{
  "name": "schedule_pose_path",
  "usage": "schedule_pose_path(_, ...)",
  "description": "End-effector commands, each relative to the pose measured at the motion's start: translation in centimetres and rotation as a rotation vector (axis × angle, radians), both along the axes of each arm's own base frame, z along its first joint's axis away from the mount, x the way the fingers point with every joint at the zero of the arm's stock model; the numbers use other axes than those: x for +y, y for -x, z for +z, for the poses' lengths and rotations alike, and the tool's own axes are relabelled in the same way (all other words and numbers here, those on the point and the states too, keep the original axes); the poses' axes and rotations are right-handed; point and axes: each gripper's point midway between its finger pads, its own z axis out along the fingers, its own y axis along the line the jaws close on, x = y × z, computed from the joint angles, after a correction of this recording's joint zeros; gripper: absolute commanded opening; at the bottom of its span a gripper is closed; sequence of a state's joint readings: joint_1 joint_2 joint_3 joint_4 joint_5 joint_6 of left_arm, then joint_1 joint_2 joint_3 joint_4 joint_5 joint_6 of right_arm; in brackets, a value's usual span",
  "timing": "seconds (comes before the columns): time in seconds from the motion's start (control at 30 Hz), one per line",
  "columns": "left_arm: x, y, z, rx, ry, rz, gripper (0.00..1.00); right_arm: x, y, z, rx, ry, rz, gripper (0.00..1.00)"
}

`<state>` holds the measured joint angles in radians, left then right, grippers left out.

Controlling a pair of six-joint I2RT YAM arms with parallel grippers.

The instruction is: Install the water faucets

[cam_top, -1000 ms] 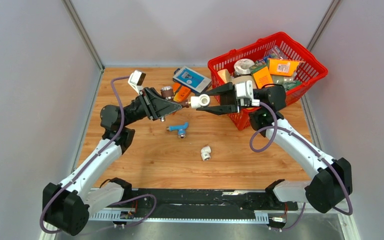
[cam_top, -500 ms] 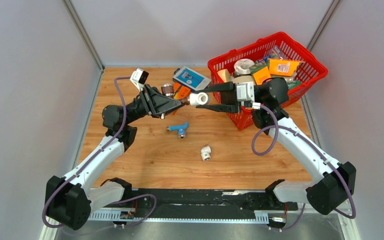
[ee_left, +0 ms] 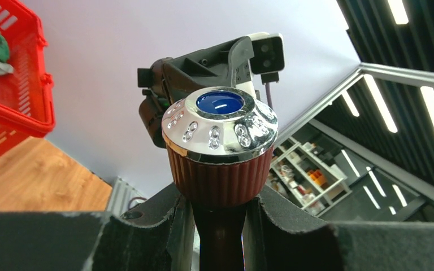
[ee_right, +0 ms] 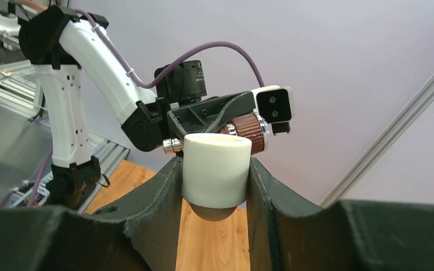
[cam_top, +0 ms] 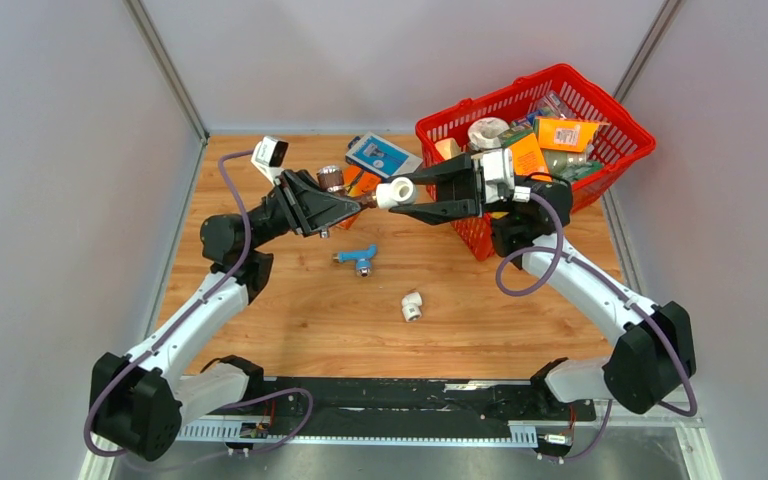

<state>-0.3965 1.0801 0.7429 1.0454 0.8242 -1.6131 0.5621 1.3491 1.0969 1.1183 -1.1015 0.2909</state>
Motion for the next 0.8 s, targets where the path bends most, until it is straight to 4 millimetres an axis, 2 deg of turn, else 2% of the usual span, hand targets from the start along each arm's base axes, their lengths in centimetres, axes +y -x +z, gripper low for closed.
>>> schedule_pose_path(0.0,-1.1,2.5,-0.1,-0.218,-0.051,-0.03,0.0,2.7,0.5,-2.6,0.277,0.061,0.1,0.0)
schedule_pose_path(0.5,-0.6,1.8,-0.4,-0.656,-0.13,0.219,0.0,3.9,-0.5,-3.3,0.5,0.09,0.122,0.0)
schedule_pose_path(0.63,-0.8,2.2,-1.1,-0.787,-0.174,0.198,0.0,4.0,-0.1,-3.3,0.523,0.109,0.161,0.0)
schedule_pose_path(0.77,-1.3,2.0,-1.6,-0.805,-0.24,0.137,0.0,3.8,0.7,-3.6,0.489,0.138,0.193,0.0)
